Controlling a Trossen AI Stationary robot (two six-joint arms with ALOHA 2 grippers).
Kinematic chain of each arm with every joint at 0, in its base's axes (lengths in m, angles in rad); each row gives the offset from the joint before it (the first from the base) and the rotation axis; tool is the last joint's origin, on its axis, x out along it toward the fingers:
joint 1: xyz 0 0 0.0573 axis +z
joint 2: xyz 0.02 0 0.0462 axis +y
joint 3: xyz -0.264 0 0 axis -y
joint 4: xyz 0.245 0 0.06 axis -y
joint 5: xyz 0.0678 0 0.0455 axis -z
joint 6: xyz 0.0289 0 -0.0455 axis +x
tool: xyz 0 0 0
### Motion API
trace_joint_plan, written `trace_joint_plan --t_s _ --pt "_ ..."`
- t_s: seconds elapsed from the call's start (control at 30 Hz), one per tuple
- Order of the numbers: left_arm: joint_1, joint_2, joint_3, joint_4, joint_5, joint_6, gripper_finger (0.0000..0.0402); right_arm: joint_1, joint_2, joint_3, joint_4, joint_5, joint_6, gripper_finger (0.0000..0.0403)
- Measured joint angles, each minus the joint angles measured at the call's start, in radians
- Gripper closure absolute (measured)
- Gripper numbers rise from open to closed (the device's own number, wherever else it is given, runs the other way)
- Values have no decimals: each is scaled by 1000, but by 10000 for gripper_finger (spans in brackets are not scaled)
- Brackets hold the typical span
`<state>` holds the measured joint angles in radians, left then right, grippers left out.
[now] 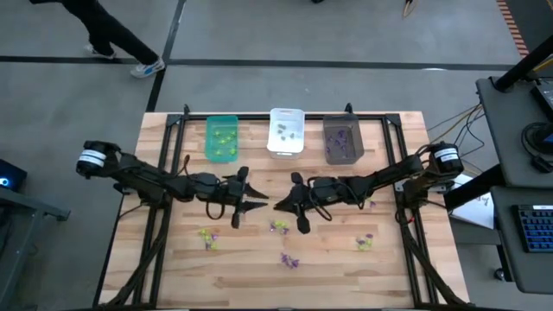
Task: Sort Halloween decoration
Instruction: Put the green spider toy into the blue bin
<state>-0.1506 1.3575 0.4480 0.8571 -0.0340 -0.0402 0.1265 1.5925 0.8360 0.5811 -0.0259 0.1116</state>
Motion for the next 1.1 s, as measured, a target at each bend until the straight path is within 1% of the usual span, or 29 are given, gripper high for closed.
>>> trace_joint_plan --t_s 0.13,0.2,0.3,0.43,0.57,0.83,0.97,1.03,1.1 --pt "-2 41 5 31 -5 21 281 0 0 0 16 0 0 394" --pt "-4 69 15 35 -6 33 264 0 0 0 21 0 0 394" --pt "-4 112 33 44 -6 54 251 0 0 0 27 0 0 394" --pt "-4 153 54 41 -6 77 250 0 0 0 24 0 0 394" --pt "-4 165 73 41 -7 90 271 0 0 -1 23 0 0 394" --pt "-4 163 69 36 -8 99 352 0 0 -3 19 4 -1 394" --pt "-4 163 67 35 -8 99 384 0 0 -3 16 3 0 394" --pt "-4 163 68 33 -8 98 395 0 0 -3 15 2 0 394" --pt "-4 163 70 30 -8 93 397 0 0 -3 10 1 3 391"
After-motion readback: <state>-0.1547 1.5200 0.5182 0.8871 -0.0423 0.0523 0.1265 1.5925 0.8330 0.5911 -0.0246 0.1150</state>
